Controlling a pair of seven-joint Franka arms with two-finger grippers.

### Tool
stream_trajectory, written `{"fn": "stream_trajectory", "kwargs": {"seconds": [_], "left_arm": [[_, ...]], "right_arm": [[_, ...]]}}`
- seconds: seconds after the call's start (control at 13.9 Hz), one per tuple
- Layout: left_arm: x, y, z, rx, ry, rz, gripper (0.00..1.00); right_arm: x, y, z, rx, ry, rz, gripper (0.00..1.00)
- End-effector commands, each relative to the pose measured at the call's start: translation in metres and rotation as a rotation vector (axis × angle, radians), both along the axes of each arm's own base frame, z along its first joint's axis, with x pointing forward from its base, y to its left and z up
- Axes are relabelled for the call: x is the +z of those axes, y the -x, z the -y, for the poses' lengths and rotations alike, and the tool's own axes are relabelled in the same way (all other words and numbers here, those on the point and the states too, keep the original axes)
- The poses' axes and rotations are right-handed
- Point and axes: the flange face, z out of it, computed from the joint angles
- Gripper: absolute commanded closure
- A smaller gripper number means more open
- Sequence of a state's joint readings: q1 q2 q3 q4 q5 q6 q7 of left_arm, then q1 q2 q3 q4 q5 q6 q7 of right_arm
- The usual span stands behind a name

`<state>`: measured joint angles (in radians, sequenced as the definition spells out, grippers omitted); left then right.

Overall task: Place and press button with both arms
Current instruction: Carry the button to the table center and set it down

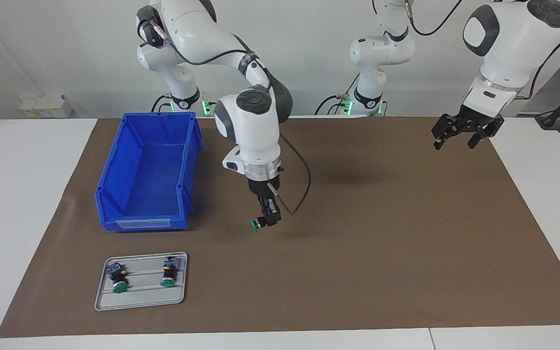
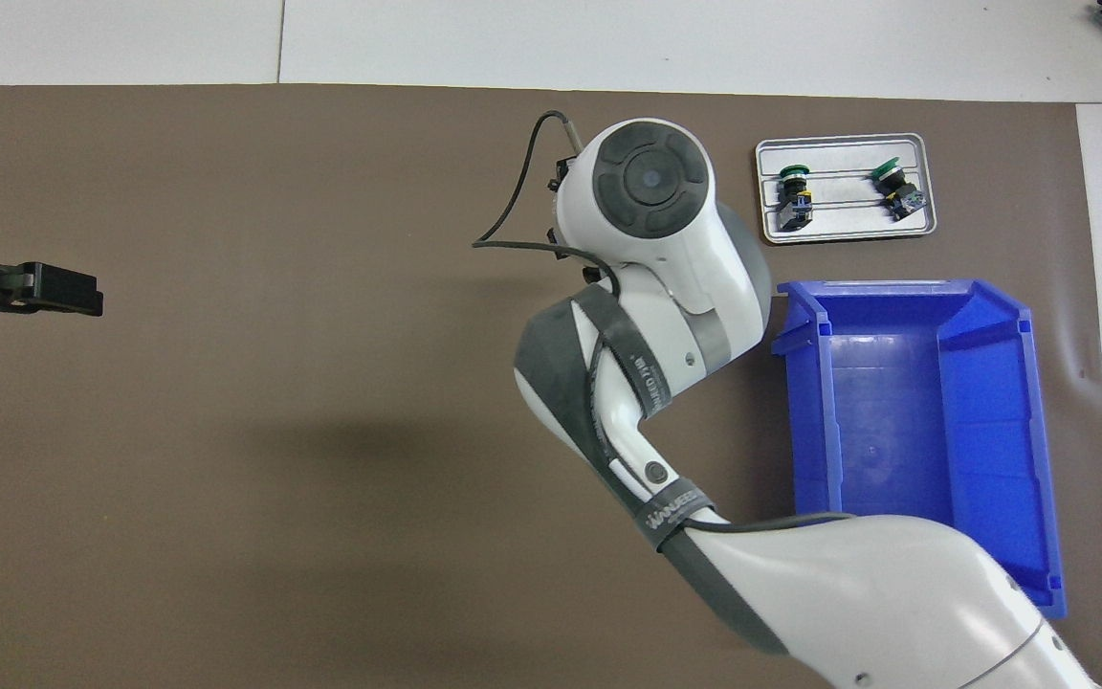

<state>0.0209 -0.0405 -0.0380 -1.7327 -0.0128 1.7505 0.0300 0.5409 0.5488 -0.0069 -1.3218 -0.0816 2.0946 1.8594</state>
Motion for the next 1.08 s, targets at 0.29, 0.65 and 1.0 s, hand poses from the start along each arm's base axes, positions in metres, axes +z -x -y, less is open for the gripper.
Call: {"fn": "stream_trajectory", "kwargs": {"seconds": [0.29, 0.65, 1.0], "left_arm": [[0.003, 0.008, -0.001, 0.008, 0.008, 0.003, 0.00], [0.002, 0.008, -0.003, 0.010, 0.008, 0.001, 0.00], [0.002, 0.008, -0.003, 0.010, 0.008, 0.001, 0.00]], "right_arm": [[-0.064, 0.067, -0.099, -0.148, 0.096, -0.034, 1.00], [-0.093, 0.087, -0.121, -0.246, 0.044, -0.044, 1.00], [-0.135, 0.121, -0.123, -0.242, 0.017, -0.076, 1.00]]}}
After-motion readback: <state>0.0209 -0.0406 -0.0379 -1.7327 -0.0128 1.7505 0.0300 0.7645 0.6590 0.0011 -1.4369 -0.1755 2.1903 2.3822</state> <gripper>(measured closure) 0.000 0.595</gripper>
